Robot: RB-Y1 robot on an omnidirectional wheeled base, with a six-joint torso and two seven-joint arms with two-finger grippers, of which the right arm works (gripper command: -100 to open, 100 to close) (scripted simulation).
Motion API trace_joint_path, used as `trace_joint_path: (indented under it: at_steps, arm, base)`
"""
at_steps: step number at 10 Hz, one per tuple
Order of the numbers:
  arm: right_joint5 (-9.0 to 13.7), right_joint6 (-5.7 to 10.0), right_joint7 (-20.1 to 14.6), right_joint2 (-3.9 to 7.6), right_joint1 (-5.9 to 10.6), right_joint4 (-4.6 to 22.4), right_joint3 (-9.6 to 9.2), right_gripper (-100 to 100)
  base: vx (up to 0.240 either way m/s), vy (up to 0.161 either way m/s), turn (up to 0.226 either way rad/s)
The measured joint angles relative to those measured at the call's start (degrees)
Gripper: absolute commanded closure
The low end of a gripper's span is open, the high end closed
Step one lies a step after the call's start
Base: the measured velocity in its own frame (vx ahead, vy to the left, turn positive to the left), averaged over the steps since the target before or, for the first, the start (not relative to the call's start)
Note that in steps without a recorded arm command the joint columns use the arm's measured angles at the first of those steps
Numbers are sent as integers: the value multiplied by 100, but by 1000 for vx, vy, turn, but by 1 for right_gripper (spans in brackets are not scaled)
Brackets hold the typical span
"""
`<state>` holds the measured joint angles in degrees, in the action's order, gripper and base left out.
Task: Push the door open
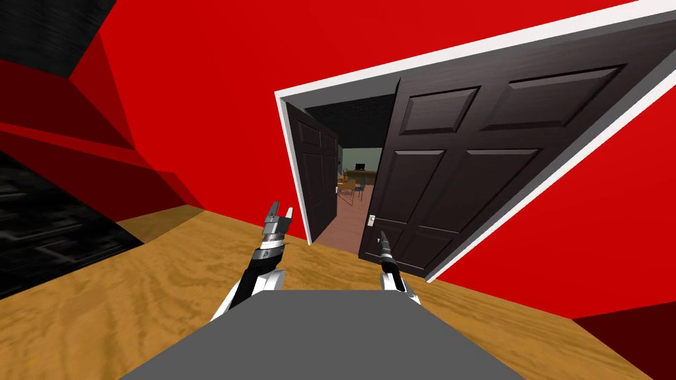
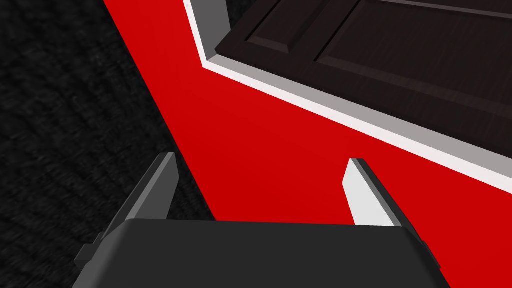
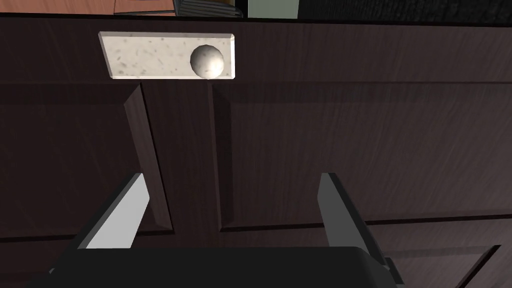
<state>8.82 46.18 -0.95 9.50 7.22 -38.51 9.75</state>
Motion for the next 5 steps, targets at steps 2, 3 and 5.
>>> trace_joint_path:
  at_steps: [2, 3, 5]
  arm:
    - [18, 64, -14, 5, 106, 275, 42, -100]
    - [27, 102, -34, 25, 168, 435, 59, -100]
    - [44, 144, -56, 33, 251, 663, 98, -100]
  base:
    - [102, -20, 61]
    - [106, -18, 58]
    - [86, -22, 56]
